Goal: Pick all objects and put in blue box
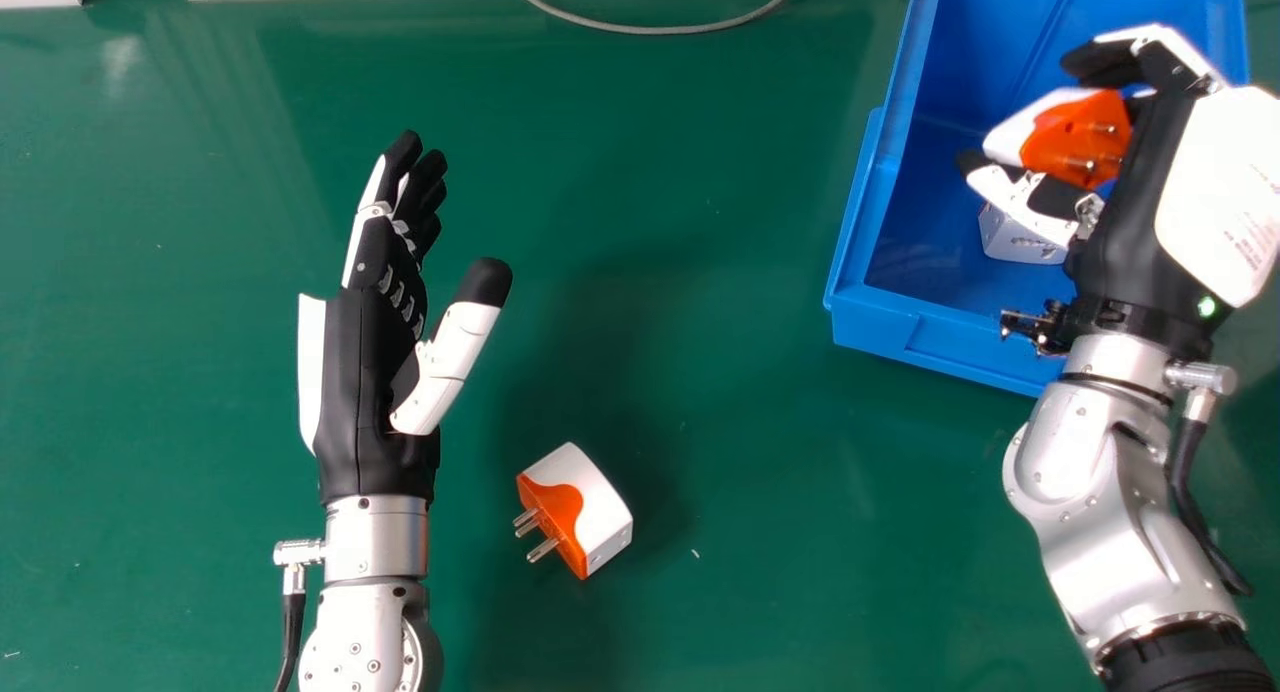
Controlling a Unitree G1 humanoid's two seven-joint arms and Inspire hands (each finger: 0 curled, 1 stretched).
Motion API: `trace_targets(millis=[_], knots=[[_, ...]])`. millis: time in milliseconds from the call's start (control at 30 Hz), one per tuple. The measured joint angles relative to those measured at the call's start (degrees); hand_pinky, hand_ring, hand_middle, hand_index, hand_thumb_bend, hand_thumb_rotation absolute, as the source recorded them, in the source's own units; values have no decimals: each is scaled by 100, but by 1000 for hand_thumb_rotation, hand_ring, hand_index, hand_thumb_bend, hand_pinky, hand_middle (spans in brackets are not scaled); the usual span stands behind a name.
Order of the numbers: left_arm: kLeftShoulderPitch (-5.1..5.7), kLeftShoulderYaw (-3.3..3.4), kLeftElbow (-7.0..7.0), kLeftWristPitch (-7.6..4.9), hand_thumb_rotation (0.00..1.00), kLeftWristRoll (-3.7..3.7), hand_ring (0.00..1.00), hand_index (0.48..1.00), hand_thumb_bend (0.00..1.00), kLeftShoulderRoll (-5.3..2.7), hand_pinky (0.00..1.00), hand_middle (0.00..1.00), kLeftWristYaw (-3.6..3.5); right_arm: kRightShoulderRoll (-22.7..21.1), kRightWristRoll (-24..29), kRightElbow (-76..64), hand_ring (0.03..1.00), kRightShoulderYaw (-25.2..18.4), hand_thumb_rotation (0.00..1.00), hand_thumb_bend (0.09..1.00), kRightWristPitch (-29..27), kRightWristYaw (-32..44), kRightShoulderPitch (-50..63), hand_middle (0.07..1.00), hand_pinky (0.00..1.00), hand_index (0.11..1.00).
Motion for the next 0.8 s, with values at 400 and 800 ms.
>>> trace_targets(millis=[400, 800], knots=[[-27, 2, 61, -1, 665, 23, 897, 907, 940, -1, 904, 905, 36, -316, -108, 76, 390, 239, 0, 492, 269, 787, -140, 502, 283, 519], [-32, 3, 72, -8, 662, 12, 893, 905, 939, -3, 898, 903, 31, -543, -189, 148, 393, 532, 0, 490, 1115, 1990, -578, 497, 278, 538]])
